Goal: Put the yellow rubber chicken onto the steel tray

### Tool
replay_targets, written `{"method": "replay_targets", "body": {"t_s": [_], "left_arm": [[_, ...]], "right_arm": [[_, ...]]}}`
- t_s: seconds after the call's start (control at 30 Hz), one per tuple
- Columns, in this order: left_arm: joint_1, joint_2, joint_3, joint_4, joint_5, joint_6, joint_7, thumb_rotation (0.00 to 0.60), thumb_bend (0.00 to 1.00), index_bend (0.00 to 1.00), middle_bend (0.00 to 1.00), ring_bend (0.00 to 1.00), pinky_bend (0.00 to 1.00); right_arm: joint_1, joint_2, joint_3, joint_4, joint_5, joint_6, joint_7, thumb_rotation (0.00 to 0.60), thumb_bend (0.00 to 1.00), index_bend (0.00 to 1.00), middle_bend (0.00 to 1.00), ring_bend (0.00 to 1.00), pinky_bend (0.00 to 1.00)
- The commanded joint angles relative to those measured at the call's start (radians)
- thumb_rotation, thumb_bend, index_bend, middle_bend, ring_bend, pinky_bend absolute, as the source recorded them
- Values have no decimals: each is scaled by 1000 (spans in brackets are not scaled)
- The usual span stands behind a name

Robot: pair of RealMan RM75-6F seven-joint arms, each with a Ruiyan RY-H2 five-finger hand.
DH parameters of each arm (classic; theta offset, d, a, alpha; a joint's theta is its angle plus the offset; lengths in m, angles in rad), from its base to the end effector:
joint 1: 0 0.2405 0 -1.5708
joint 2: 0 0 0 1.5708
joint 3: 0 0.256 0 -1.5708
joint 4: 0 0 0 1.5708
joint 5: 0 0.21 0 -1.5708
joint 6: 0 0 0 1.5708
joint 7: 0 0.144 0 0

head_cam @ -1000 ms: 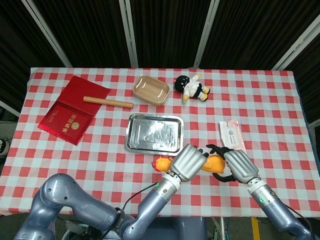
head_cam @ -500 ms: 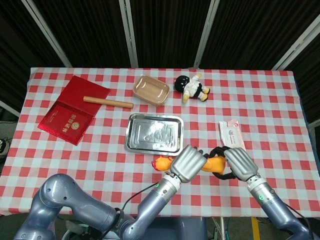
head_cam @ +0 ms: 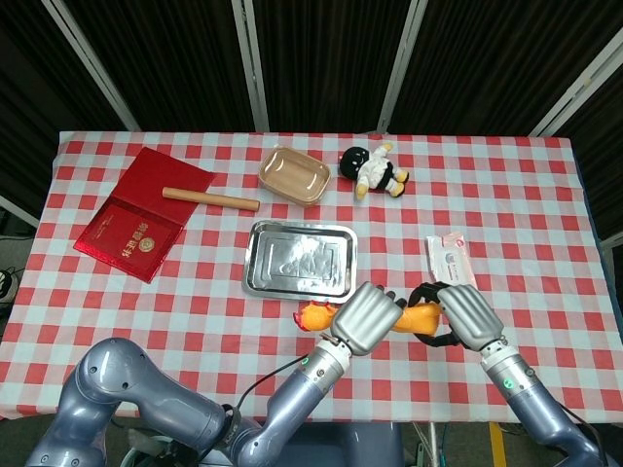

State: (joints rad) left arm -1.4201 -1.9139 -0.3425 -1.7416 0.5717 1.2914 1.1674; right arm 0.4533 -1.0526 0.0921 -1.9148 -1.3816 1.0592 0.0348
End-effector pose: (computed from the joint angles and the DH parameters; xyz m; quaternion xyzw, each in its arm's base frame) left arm 0.1230 0.2547 -0.0821 -0.8342 -0.1718 -0.3873 0.3531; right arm -0.1942 -0.2590 0.1060 0.6847 -0.4721 0.4104 0.3740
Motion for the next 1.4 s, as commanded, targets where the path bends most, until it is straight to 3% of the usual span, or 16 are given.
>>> {"method": "replay_targets", "body": {"t_s": [0.03, 0.13, 0.27, 0.37, 0.5, 0.63, 0.73, 0.9, 1.1, 1.3, 1.4], "left_arm": [[1, 0, -1, 0, -1, 0, 0, 600, 502, 540, 597, 529, 676], [1, 1, -2, 1, -1, 0, 1, 600, 502, 539, 597, 529, 676], [2, 2, -3, 1, 0, 0, 2, 600, 501, 539, 596, 529, 676], [2, 2, -5, 2, -1, 0, 3, 600, 502, 539, 596, 529, 676], [2, 2, -6, 5, -1, 0, 4, 600, 502, 539, 597, 529, 676], [3, 2, -5, 4, -1, 0, 4, 600, 501, 539, 597, 529, 676], [4, 4, -5, 1, 0, 1, 6, 600, 501, 539, 597, 529, 676], [5, 4, -5, -2, -1, -1, 5, 600, 501, 540, 598, 529, 676], [7, 8, -3, -15, 4, 0, 6, 600, 501, 542, 599, 529, 676], [7, 9, -5, -22, 3, 2, 7, 600, 502, 542, 599, 529, 676], [7, 10, -5, -23, 3, 2, 7, 600, 502, 542, 599, 529, 676]], "right_arm": [[-2, -2, -1, -1, 0, 3, -2, 600, 791, 948, 857, 904, 980], [-3, 6, -10, -1, -13, -3, -1, 600, 721, 715, 719, 714, 838], [0, 23, -20, -4, -26, -20, 17, 600, 462, 352, 463, 442, 595], [4, 33, -27, -4, -32, -36, 29, 600, 315, 167, 324, 302, 463], [8, 44, -31, -4, -36, -51, 45, 600, 263, 74, 227, 222, 402], [10, 47, -31, -1, -39, -54, 57, 600, 263, 30, 198, 199, 393], [12, 47, -31, 2, -37, -60, 62, 600, 263, 79, 198, 200, 393], [15, 43, -28, 8, -30, -61, 60, 600, 283, 386, 337, 383, 497], [10, 31, -20, 15, -28, -39, 63, 600, 502, 695, 508, 564, 657], [2, 13, -9, 21, -30, -6, 61, 600, 615, 966, 679, 754, 795], [-2, 4, -6, 23, -32, 7, 62, 600, 671, 1000, 769, 837, 831]]}}
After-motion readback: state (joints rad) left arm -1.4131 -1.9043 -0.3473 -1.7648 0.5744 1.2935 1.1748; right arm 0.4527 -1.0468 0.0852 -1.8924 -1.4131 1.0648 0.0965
